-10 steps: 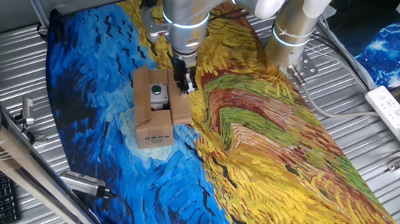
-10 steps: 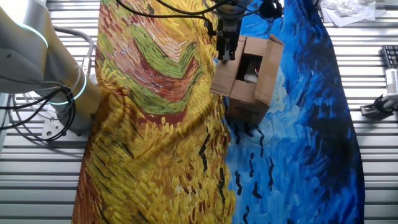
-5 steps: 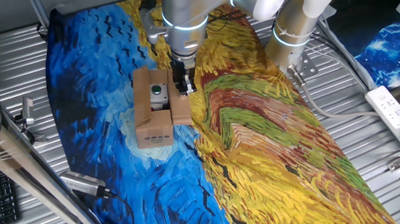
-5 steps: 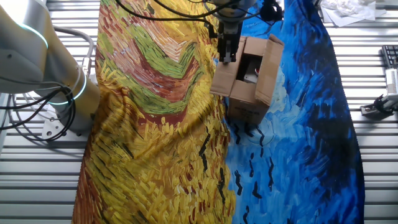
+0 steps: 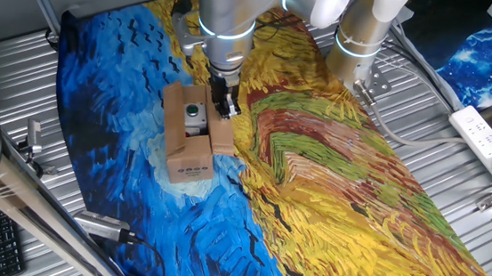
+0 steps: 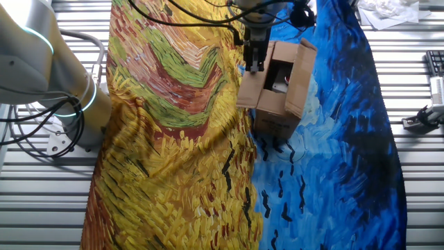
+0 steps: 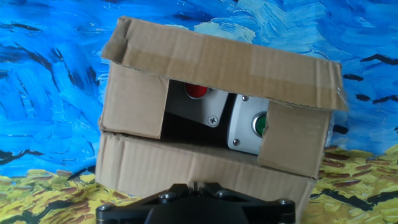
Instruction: Open a box
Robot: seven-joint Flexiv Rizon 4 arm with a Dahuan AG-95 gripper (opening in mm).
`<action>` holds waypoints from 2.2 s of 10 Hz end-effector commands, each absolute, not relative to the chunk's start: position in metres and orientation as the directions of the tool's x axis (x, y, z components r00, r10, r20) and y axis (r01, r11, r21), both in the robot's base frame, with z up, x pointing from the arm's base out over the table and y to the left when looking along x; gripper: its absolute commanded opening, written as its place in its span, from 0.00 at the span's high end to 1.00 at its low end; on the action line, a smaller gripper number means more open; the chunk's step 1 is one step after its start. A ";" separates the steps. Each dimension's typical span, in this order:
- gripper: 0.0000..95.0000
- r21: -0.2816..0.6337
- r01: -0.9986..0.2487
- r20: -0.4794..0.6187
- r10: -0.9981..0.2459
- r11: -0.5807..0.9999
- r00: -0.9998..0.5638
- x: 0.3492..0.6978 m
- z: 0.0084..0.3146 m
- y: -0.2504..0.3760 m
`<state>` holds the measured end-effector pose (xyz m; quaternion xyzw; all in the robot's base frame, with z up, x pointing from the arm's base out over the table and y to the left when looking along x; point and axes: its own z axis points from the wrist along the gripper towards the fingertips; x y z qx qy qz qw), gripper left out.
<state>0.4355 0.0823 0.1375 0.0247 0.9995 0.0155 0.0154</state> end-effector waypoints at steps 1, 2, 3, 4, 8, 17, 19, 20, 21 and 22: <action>1.00 0.030 0.046 -0.035 0.047 0.998 -0.998 0.437 0.134 0.081; 1.00 0.029 0.044 -0.037 0.045 0.999 -0.998 0.437 0.133 0.081; 1.00 0.028 0.042 -0.041 0.043 0.999 -0.998 0.438 0.130 0.080; 1.00 0.027 0.042 -0.041 0.044 0.999 -0.998 0.439 0.129 0.080; 1.00 0.024 0.036 -0.047 0.038 0.999 -0.998 0.441 0.124 0.079; 1.00 0.023 0.038 -0.047 0.039 0.999 -0.998 0.445 0.123 0.080; 1.00 0.026 0.041 -0.040 0.042 0.999 -0.998 0.441 0.131 0.082; 1.00 0.027 0.042 -0.038 0.043 0.999 -0.998 0.439 0.137 0.083; 1.00 0.028 0.043 -0.037 0.044 0.999 -0.998 0.436 0.143 0.084; 1.00 0.029 0.045 -0.036 0.046 0.999 -0.998 0.434 0.147 0.085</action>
